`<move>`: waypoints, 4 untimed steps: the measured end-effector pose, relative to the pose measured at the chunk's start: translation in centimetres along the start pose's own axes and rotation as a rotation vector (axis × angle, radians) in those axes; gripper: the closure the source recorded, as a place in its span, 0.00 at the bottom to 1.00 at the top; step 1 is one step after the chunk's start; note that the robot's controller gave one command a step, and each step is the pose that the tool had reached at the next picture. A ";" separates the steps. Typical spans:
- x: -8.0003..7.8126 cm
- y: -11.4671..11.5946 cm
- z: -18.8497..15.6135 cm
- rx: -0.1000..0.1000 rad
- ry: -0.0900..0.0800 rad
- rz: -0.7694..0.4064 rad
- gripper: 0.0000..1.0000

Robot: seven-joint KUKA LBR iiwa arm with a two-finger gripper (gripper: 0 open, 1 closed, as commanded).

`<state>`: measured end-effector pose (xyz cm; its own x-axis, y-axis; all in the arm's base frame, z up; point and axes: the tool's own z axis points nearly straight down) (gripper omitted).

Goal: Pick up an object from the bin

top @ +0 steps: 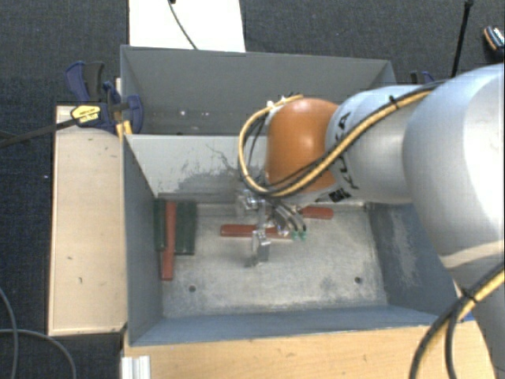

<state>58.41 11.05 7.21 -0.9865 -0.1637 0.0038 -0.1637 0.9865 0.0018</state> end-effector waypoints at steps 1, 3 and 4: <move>-0.1 -0.2 -0.4 0.001 -0.005 0.006 1.00; -0.1 -0.2 -0.4 0.000 -0.005 0.009 1.00; -0.1 -0.2 -0.3 0.001 -0.004 0.010 0.00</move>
Offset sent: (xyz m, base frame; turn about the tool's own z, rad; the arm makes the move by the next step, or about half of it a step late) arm 0.0000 0.0000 0.0000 0.0000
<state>58.56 10.85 7.54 -0.9881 -0.1537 -0.0005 -0.1537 0.9881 0.0012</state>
